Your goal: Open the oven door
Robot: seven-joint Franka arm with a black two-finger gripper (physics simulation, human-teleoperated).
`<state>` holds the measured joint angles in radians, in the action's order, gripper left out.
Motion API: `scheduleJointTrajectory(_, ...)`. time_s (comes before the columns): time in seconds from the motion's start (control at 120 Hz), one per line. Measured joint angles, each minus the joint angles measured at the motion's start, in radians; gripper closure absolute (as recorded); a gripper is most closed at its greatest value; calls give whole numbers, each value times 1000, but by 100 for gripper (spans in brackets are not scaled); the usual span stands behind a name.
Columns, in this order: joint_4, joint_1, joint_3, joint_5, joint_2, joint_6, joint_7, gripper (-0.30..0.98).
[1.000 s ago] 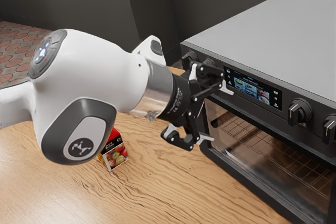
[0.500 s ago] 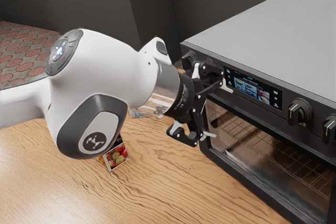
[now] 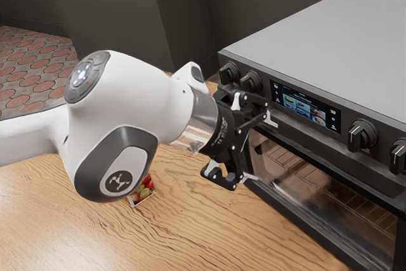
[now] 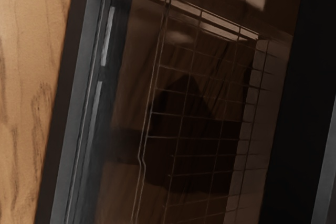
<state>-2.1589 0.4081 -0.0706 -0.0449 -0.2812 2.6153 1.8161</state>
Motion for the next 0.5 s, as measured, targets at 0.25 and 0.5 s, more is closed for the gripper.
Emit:
scheduleJointTrajectory(0.25, -167, -57, 5, -3, -166, 1, 1, 0)
scheduleJointTrajectory(0.5, -378, -243, 149, 37, -417, 7, 1, 0)
